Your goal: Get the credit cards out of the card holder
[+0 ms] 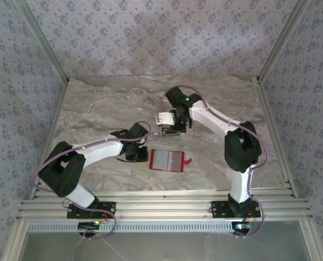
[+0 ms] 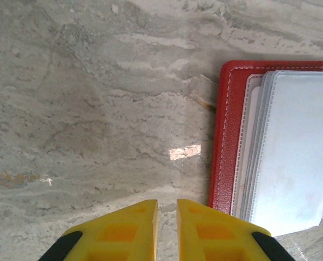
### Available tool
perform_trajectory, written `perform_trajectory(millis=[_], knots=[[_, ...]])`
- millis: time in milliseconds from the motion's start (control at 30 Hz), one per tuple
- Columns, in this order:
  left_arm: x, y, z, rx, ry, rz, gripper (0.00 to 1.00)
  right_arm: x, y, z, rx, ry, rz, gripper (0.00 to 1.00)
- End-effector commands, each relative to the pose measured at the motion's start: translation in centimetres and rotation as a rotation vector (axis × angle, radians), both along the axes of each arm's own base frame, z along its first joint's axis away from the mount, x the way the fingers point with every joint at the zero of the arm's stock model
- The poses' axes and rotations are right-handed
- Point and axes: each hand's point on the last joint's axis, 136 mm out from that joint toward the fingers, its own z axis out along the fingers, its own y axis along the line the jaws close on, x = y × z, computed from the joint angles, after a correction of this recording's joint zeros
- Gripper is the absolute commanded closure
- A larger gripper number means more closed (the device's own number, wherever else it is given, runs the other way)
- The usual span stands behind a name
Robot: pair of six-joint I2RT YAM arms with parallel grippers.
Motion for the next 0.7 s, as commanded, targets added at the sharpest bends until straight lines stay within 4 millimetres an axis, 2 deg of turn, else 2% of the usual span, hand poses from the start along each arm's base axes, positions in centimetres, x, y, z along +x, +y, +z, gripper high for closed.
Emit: perform_trajectory(millis=[0, 300, 500, 667], knots=[[-0.3, 0.4, 0.1, -0.006, 0.002, -0.005, 0.82, -1.1, -0.2, -0.7, -0.041, 0.064, 0.066, 1.00], [-0.6, 0.7, -0.4, -0.004, 0.011, 0.000, 0.83, -1.8, -0.4, -2.5, -0.065, 0.133, 0.081, 1.00], [-0.5, 0.8, -0.4, -0.007, 0.013, 0.006, 0.84, -1.4, 0.0, -3.4, -0.070, 0.141, 0.083, 1.00], [-0.3, 0.8, -0.2, -0.008, 0.008, 0.003, 0.83, -0.9, 0.2, -3.5, -0.074, 0.126, 0.079, 0.86]])
